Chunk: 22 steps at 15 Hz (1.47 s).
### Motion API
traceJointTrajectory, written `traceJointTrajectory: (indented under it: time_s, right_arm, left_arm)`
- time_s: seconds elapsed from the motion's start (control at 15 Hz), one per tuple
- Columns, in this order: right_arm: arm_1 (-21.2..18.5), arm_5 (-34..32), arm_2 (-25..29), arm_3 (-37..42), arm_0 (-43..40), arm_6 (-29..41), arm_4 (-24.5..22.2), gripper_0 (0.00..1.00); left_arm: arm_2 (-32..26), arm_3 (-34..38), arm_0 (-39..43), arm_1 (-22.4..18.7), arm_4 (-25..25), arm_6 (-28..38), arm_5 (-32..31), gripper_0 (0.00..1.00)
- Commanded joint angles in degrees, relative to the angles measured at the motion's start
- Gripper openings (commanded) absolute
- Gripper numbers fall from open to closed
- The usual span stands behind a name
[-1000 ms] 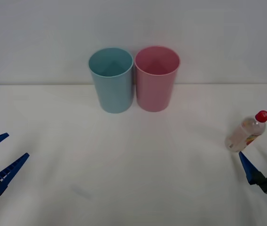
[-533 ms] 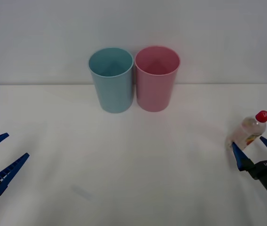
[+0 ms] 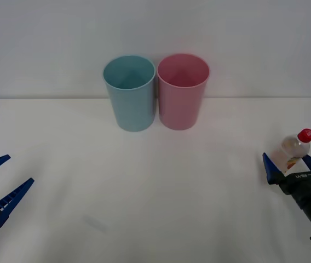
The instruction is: Grasp the object on the table and drop it into the matching bin: aluminum can to the light blue bin, PET bottle to the pink bin.
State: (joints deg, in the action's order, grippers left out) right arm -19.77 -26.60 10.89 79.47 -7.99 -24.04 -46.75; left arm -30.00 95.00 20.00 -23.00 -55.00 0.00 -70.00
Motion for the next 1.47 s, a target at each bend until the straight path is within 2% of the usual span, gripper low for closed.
traceJointTrajectory:
  time_s: [0.07, 0.27, 0.33, 0.4, 0.47, 1.13, 1.47]
  right_arm:
    - [0.0, 1.73, -0.78, -0.01, 0.69, -0.57, -0.01, 1.0]
    - [0.0, 1.9, -1.05, -0.01, 0.87, -1.01, -0.01, 1.0]
    - [0.0, 1.9, -1.05, -0.01, 0.87, -1.1, -0.01, 0.8]
    - [0.0, 2.08, -1.14, -0.01, 0.87, -1.36, -0.01, 0.22]
    - [0.0, 2.26, -1.14, -0.01, 0.87, -1.71, -0.01, 0.02]
    - [0.0, 2.08, -1.22, 0.07, 1.22, -2.15, -0.01, 0.0]
    - [-0.62, 2.08, -1.84, 4.03, 0.52, -0.22, -0.98, 0.0]
  left_arm:
    - [0.0, 0.0, 0.0, 0.0, 0.0, 0.0, 0.0, 1.0]
    - [0.0, 0.0, 0.0, 0.0, 0.0, 0.0, 0.0, 1.0]
    - [0.0, 0.0, 0.0, 0.0, 0.0, 0.0, 0.0, 1.0]
    - [0.0, 0.0, 0.0, 0.0, 0.0, 0.0, 0.0, 1.0]
    - [0.0, 0.0, 0.0, 0.0, 0.0, 0.0, 0.0, 1.0]
    - [0.0, 0.0, 0.0, 0.0, 0.0, 0.0, 0.0, 1.0]
    - [0.0, 0.0, 0.0, 0.0, 0.0, 0.0, 0.0, 1.0]
